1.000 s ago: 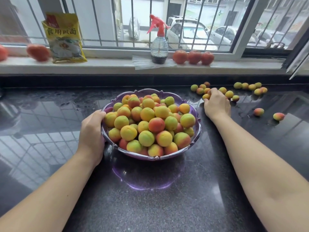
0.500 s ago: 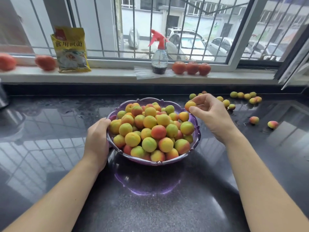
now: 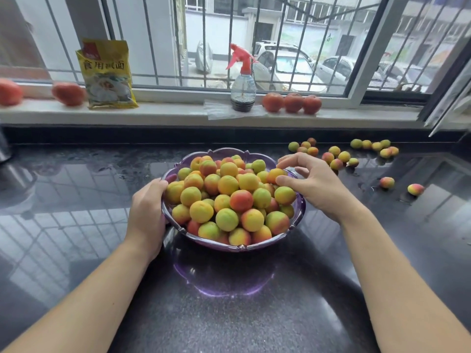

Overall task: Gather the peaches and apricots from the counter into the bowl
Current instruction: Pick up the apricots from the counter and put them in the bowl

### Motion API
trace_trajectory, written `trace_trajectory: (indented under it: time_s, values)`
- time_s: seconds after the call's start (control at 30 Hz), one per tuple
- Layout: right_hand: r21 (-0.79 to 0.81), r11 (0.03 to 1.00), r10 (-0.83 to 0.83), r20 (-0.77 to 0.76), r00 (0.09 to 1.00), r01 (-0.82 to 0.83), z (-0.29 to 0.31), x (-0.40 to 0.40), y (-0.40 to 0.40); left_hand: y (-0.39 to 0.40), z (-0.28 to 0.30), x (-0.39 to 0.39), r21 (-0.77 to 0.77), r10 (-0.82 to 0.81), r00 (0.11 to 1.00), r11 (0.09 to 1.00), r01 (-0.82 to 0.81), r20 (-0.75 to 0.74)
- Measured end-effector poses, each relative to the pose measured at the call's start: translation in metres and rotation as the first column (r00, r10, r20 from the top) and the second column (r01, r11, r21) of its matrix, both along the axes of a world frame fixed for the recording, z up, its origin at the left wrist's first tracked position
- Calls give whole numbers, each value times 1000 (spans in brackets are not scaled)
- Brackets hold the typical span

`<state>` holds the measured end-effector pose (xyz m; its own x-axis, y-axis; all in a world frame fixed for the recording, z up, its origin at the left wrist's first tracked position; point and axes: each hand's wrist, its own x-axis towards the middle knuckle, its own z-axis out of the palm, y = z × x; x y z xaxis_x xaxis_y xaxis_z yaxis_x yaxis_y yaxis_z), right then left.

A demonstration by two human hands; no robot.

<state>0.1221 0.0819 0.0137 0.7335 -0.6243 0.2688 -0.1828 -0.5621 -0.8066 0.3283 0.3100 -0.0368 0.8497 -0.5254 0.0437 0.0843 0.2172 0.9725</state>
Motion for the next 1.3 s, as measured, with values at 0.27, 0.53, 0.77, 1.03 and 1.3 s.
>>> trace_trajectory:
  time_s: [0.27, 0.53, 0.77, 1.03, 1.3]
  values:
    - [178, 983, 23, 57, 998, -33, -5, -1, -4, 1, 0, 0, 20, -19, 1000, 1000, 19, 11]
    - [-177, 767, -622, 26, 782, 616, -50, -16, -75, 0, -2, 1, 2, -1, 1000, 1000, 1, 2]
    - [-414, 667, -737, -245, 630, 619, -58, -13, -109, -1, -3, 2, -1, 4, 1000, 1000, -4, -2]
    - [-414, 772, -635, -481, 604, 483, -57, -2, -125, -2, -2, 0, 9, 24, 1000, 1000, -23, -1]
    - [-390, 748, -662, -386, 642, 537, -60, -4, -126, 0, -1, 0, 15, 10, 1000, 1000, -10, -11]
